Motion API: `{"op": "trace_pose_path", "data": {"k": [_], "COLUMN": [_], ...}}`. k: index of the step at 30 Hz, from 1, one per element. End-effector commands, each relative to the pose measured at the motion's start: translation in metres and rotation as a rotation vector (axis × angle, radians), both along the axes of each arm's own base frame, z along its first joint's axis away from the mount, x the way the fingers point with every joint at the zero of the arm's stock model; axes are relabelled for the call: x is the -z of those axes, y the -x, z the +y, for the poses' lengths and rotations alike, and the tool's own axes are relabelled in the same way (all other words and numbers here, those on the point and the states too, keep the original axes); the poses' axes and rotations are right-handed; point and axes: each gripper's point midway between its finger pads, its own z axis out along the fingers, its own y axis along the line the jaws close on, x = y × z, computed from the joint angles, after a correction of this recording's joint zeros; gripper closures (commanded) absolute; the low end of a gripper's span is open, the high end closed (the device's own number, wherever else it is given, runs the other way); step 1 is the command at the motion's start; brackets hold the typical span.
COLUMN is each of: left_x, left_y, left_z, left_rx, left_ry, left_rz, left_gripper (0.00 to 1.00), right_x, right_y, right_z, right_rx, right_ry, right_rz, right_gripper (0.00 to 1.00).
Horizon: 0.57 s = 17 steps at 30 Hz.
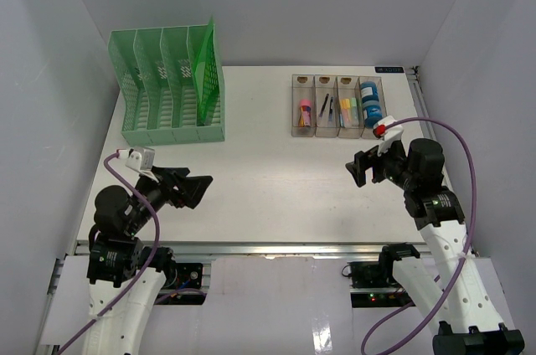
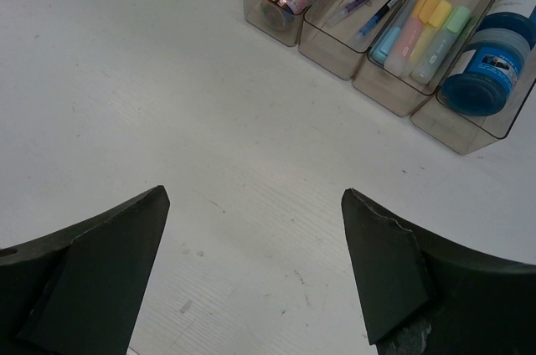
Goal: Organize the desk
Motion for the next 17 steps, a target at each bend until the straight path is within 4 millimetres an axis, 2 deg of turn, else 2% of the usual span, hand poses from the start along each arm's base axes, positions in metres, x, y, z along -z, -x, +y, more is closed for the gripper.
{"op": "trace_pose_path", "data": {"k": [1,17], "left_x": [-0.0081,-0.0130], "left_y": [0.0051,0.0067], "left_z": [0.0006,0.0010], "left_rx": [-0.002,-0.007], "left_ry": [0.010,0.023], "left_rz": [-0.013,-0.017], "left_gripper": [0.02,0.02], "right_x": [-0.0159,-0.0184], "right_y": [-0.0039,-0.0064], "right_z": [0.0008,-0.0042], "right_rx": [0.000,0.030], "right_ry": [-0.017,-0.007], "right_rz": [-0.062,-0.086], "right_gripper": [0.10,0.10]}}
